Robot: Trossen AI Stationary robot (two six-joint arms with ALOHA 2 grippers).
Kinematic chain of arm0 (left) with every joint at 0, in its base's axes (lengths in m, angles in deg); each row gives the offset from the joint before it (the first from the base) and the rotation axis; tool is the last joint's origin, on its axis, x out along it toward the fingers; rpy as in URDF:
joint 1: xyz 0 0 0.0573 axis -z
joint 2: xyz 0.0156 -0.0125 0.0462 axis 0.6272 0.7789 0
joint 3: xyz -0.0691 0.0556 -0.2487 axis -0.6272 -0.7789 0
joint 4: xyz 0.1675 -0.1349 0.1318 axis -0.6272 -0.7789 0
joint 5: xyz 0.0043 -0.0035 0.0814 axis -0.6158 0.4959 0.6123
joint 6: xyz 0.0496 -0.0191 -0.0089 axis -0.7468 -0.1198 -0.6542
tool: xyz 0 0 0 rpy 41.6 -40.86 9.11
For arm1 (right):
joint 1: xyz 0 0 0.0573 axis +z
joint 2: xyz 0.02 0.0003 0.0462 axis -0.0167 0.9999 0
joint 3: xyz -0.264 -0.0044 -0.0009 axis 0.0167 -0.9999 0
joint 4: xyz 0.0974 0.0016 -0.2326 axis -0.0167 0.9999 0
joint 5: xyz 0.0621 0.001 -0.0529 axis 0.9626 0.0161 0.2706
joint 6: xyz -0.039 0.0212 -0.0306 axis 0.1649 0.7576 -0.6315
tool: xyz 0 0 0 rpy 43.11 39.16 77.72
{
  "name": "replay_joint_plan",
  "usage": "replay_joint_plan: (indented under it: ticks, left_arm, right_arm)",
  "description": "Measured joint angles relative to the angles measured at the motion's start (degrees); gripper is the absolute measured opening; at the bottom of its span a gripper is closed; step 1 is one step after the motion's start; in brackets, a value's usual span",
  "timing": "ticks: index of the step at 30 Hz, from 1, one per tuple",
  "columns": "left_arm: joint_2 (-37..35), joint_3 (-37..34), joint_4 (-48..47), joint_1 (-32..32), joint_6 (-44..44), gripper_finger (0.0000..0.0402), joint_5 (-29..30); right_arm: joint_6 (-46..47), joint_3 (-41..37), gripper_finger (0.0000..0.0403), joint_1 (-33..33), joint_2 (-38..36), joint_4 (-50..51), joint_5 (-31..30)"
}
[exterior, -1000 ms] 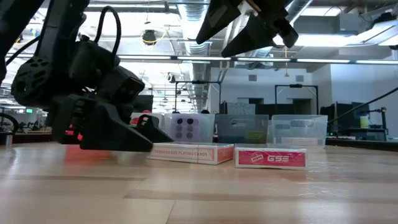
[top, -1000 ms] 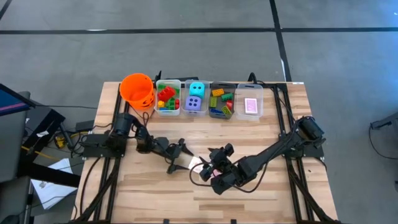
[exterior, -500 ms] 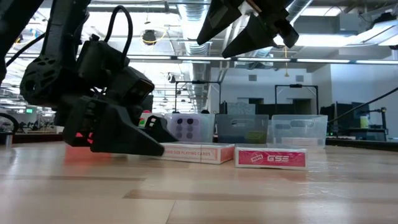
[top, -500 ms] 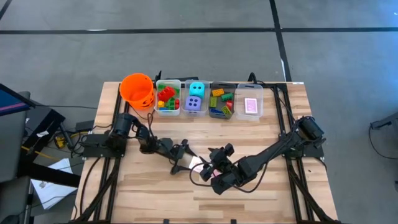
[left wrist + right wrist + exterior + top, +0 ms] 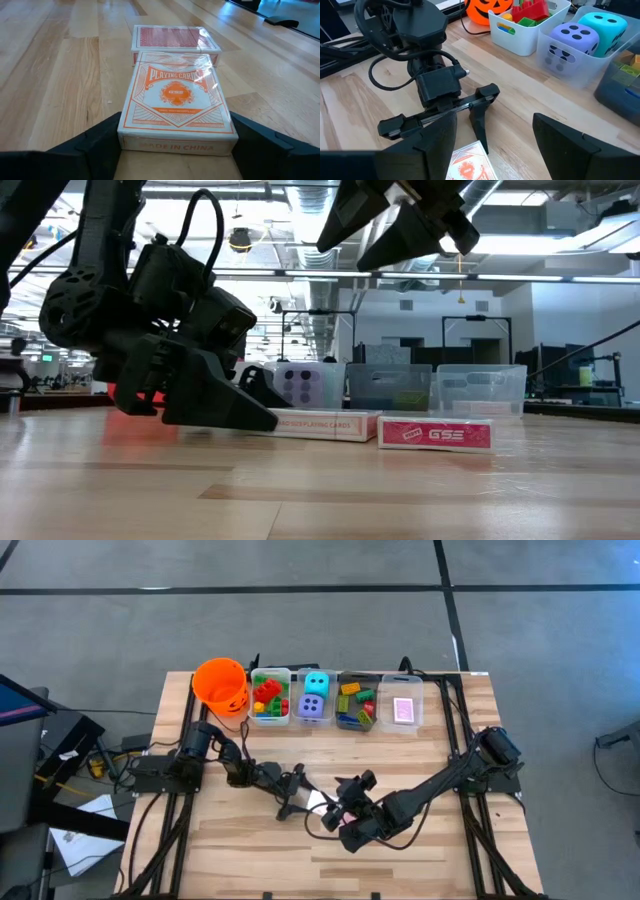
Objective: Pick & Place Toys
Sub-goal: Put the white deck of cards into the right transparent bin
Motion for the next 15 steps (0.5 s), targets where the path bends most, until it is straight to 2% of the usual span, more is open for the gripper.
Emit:
replay_joint_plan:
  ticks: [3,9,12,15]
  left_arm:
    - [0.2,0.0,1.6,0.1,0.3,0.0299,2.1]
    - [-0.6,2.2,4.6,-0.4,0.4,0.0299,11.3]
    - [-2.6,4.7,0.9,-1.7,0.9,0.0299,12.7]
    - [-6.7,8.8,-6.0,-3.6,1.9,0.0299,12.5]
  right_arm:
    - [-1.5,0.0,0.0255,0.0,0.0,0.0,-2.2]
    - [-10.1,3.1,0.0255,0.0,-0.6,0.4,-14.9]
    - [-18.4,6.5,0.0255,-0.3,-2.0,0.7,-21.2]
    - [-29.4,9.5,0.0255,-0.3,-3.6,1.6,-24.8]
